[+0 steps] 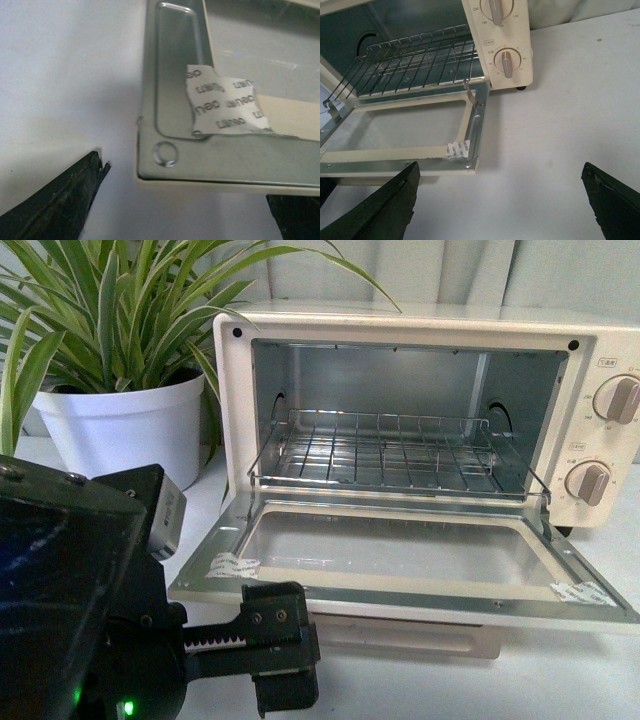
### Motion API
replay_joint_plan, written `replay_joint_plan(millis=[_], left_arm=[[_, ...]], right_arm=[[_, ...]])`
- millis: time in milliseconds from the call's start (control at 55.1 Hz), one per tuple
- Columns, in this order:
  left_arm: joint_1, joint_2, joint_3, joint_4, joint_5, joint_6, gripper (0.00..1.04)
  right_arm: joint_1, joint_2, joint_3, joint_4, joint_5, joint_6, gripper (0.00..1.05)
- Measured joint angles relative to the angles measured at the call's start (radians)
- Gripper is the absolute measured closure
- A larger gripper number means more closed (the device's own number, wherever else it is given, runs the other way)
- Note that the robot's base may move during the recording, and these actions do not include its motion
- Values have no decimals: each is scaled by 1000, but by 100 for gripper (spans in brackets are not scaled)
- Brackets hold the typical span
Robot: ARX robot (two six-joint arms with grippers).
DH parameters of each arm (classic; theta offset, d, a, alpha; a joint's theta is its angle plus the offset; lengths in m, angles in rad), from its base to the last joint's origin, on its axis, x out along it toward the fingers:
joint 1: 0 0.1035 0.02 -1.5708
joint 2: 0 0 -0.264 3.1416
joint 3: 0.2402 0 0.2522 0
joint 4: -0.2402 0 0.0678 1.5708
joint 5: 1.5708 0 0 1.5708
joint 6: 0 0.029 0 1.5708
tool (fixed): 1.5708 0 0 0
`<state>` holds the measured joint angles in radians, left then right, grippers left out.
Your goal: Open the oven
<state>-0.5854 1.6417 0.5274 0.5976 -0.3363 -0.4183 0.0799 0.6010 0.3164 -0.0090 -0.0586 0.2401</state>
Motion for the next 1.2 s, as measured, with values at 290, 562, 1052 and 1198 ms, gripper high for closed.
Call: replay_joint_plan(millis=[290,562,1052,1198], left_arm=[[-47,29,-5,51,-88,285,7],[-50,-168,-62,-53,-54,332,7],[12,-1015,-298,-438,-60,348,7],[70,-1254,-357,-509,-106,358,7]], right_arm=[[-8,0,0,0,-8,0,9],[-23,-1,0,-3,-31,0,9],[-10,-173,-105,-92,-52,-50,9],[-16,-259,-157,-105,-58,-78,9]])
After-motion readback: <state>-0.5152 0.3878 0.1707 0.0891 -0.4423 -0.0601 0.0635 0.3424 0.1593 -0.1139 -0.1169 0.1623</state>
